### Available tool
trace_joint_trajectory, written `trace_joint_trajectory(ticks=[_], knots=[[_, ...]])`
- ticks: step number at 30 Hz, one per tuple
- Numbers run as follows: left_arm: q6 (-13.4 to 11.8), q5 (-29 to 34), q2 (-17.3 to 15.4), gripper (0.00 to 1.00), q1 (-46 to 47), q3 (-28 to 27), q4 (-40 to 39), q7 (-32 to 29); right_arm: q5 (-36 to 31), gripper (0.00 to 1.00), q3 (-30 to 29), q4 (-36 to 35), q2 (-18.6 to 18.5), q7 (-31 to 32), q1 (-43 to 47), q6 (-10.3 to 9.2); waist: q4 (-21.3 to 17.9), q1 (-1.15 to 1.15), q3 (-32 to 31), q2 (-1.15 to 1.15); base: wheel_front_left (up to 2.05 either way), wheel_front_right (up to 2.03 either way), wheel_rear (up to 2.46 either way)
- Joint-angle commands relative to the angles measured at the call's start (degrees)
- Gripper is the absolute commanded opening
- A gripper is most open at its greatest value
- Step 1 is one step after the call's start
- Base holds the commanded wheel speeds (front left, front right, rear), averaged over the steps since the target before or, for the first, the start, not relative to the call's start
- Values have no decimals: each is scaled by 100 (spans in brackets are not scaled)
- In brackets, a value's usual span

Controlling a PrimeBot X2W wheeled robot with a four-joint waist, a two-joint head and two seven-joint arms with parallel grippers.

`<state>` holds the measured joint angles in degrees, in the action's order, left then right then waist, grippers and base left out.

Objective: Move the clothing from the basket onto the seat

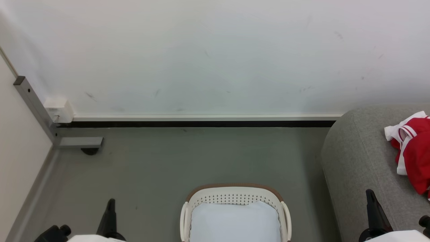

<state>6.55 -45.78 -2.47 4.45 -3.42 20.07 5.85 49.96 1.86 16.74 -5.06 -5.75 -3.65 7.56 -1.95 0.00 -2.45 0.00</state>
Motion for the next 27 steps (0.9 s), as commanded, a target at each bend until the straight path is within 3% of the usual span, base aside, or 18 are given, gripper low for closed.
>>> trace_joint_trajectory(ticks=[1,27], knots=[[21,-264,-41,0,141,-39,-107,-54,211,0,-58,-86,3,55,-180,-4,4,0,5,0,0,0,0],[55,-1921,-49,0,175,-145,-302,-503,1724,0,-360,-166,75,502,-224,-7,59,0,80,0,0,0,0]])
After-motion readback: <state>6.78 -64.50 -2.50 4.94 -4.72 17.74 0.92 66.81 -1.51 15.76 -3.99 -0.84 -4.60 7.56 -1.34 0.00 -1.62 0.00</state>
